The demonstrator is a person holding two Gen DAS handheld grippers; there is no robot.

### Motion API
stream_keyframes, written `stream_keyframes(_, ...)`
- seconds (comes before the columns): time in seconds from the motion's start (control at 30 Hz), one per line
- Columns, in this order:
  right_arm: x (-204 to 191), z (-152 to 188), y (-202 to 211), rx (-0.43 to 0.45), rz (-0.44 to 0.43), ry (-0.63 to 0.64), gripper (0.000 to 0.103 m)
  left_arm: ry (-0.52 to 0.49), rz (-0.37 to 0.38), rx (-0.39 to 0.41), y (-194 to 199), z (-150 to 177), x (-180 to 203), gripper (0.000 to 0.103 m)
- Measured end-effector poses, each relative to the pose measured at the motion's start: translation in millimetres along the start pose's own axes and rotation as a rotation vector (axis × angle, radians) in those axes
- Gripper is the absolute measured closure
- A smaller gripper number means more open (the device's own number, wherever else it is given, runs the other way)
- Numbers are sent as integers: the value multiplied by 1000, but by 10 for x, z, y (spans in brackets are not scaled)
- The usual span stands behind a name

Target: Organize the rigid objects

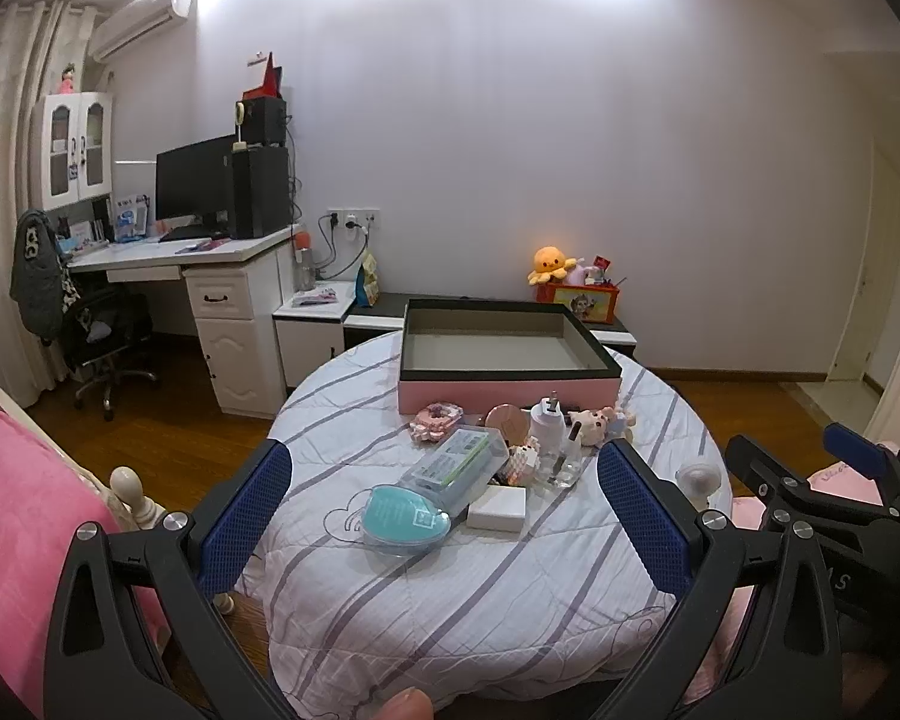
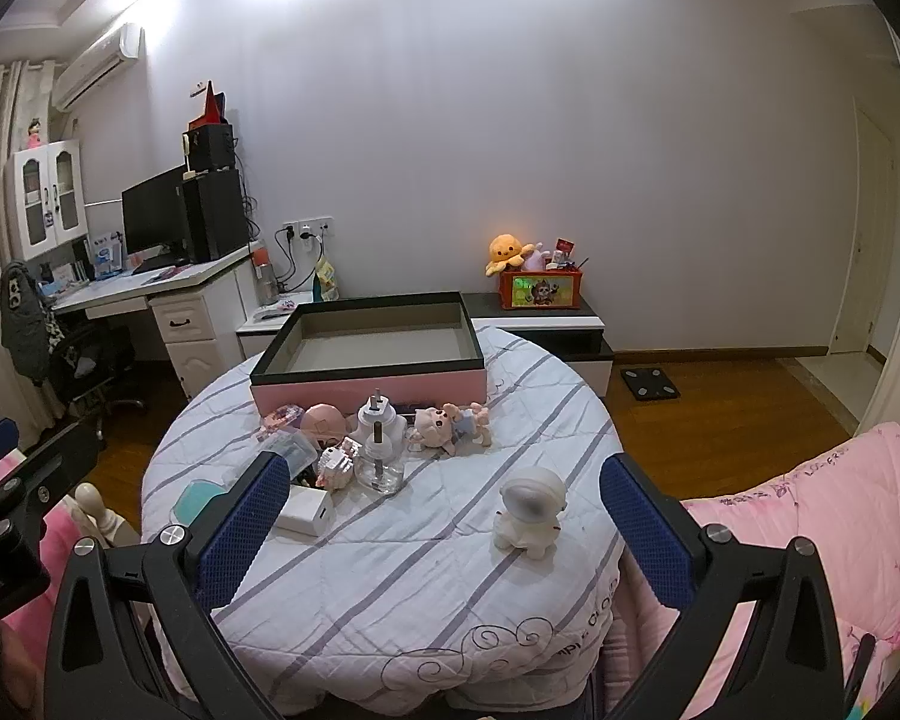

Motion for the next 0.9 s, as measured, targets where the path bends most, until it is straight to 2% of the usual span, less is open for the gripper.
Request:
stream_keyframes(0.4, 53, 124, -204, -48, 12, -1, 0, 4, 16, -39, -192, 174, 4, 0)
stream_keyframes(0.57, 157, 277, -405, -96, 34, -10, 0, 19, 20, -79, -403, 347, -35, 0)
stream_keyframes(0.9, 518, 659, -861, -203, 89, -61, 0, 49, -20, -184, -936, 798, -275, 0)
Point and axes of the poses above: each gripper's, at about its wrist camera, not at the fingertips, and y roughly against the way its jaws point, x to its right, z to its underside, the point moved 10 cm from there along -y, roughly the way its jaws point, and after that the axes turned 4 degrees about y, right-handed, at the moved point
